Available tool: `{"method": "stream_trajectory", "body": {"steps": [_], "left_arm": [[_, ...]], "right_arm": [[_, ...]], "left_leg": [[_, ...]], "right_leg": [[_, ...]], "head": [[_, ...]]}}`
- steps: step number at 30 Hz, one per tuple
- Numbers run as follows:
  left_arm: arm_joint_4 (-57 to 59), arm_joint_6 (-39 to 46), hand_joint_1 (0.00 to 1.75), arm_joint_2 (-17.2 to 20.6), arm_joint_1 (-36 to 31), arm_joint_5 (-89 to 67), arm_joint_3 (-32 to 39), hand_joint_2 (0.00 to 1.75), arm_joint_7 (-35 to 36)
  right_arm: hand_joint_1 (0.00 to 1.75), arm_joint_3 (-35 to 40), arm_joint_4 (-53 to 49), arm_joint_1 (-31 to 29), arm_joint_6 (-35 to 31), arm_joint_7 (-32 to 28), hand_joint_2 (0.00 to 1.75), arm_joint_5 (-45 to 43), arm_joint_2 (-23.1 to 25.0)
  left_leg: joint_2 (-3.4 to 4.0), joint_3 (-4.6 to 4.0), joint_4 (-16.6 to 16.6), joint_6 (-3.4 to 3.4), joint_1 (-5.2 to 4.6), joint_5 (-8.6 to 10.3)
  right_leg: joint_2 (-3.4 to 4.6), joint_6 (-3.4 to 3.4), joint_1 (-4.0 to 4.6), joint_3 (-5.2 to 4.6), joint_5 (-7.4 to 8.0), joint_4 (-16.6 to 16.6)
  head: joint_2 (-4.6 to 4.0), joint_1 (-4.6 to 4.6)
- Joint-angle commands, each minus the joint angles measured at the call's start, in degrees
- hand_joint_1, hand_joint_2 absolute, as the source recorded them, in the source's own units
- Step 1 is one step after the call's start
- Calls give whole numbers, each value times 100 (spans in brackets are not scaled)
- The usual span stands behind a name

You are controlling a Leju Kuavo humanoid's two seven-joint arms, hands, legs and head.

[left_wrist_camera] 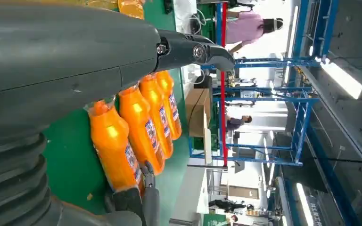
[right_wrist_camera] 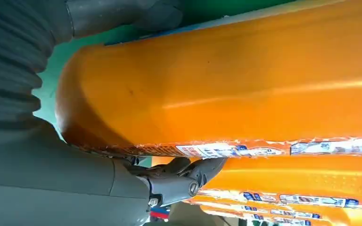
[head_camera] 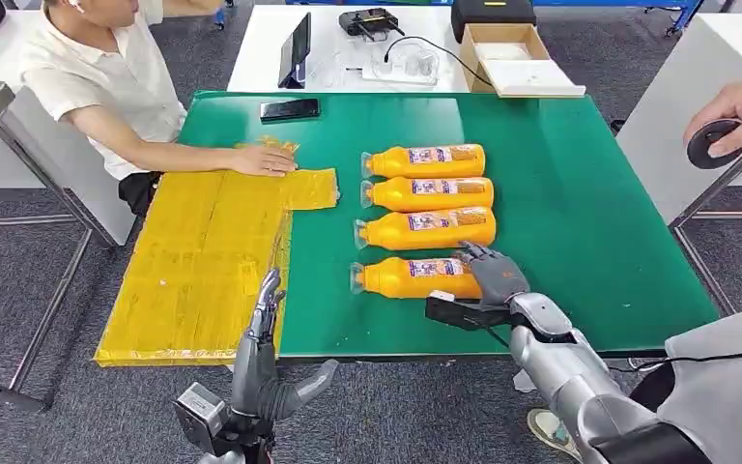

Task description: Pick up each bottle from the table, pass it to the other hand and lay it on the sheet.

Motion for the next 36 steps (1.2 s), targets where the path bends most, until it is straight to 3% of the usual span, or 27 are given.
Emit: {"method": "stream_trajectory", "body": {"steps": [1,4,10,12,18,27,31,36], "left_arm": [[-4,33,0,163,-68,24,-5,175,-64],[-4,33,0,163,-68,24,-5,175,-64],[-165,210,0,109,35,125,133,175,-69],[-294,361,0,75,93,240,202,175,-14],[-455,742,0,-31,206,664,381,175,308],[-457,781,0,-41,222,904,393,175,433],[-337,120,0,183,247,1577,130,175,1015],[207,-477,0,435,80,1679,-329,175,1308]], "right_arm": [[175,-92,446,621,234,-400,175,-504,180],[175,-92,446,621,234,-400,175,-504,180],[175,-700,-106,963,-11,-1272,175,-1686,433],[175,-849,-557,1102,-380,-1534,175,-2115,539],[175,-951,-2127,1637,-785,-1713,175,-2890,695],[175,-950,-2496,1773,-1022,-1844,175,-3100,728],[175,-932,-3431,2135,-1391,-1823,175,-3382,878],[175,-273,-3799,2345,-907,-1952,175,-3543,1065]], "left_leg": [[-18,4,-14,-13,12,6],[-11,11,-7,-8,10,0],[-19,5,-17,-16,18,7],[-8,9,-16,-17,18,2],[1,-7,-7,-20,22,-4],[-1,-72,-4,-14,18,-1],[-5,-82,-3,-14,15,-2],[-1,-78,-12,-21,16,-5]], "right_leg": [[-27,-14,13,14,1,-19],[-16,-9,11,18,-2,-11],[-24,-19,20,15,3,-24],[-12,-20,22,15,3,-20],[-1,-21,24,1,-1,-4],[2,-18,17,-56,-6,6],[0,-18,14,-65,-7,8],[2,-25,16,-65,-10,3]], "head": [[0,2],[0,0],[-2,0],[0,0],[0,-2],[0,0],[0,2],[0,0]]}}
